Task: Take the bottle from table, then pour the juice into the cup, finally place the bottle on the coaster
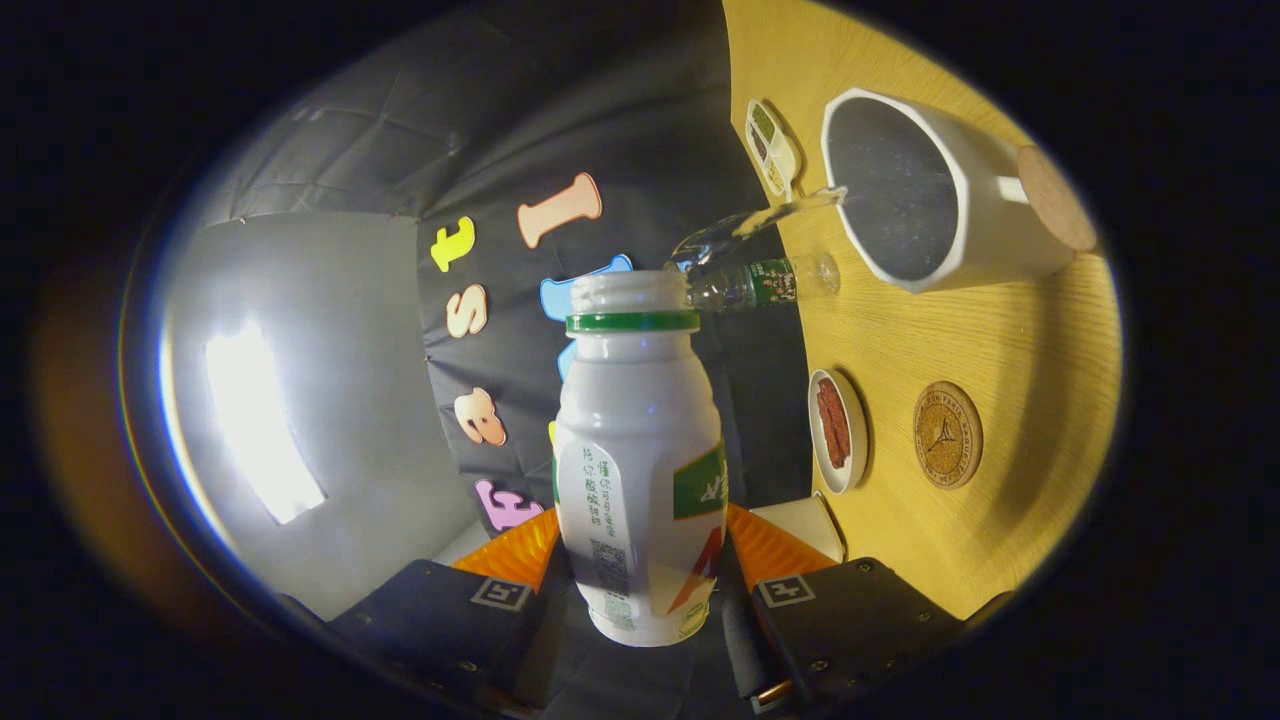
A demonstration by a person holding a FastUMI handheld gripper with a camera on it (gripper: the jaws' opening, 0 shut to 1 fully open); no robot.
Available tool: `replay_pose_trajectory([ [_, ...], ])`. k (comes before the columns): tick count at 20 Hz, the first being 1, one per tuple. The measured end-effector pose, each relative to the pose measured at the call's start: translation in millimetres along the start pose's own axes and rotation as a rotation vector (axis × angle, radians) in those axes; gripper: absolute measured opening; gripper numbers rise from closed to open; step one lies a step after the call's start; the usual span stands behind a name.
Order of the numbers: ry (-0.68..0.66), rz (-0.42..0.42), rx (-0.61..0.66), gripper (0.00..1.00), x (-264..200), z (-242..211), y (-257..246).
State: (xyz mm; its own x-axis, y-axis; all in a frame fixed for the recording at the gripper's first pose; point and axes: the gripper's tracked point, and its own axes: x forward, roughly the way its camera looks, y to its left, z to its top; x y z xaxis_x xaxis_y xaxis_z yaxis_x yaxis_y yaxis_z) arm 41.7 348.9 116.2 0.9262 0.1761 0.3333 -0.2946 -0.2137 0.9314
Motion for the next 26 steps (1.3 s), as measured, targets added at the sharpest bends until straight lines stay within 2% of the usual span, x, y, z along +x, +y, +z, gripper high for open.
replay_pose_trajectory([
  [26, -0.023, 0.037, 0.075, 0.67, 1.6, -4.2, 12.6],
])
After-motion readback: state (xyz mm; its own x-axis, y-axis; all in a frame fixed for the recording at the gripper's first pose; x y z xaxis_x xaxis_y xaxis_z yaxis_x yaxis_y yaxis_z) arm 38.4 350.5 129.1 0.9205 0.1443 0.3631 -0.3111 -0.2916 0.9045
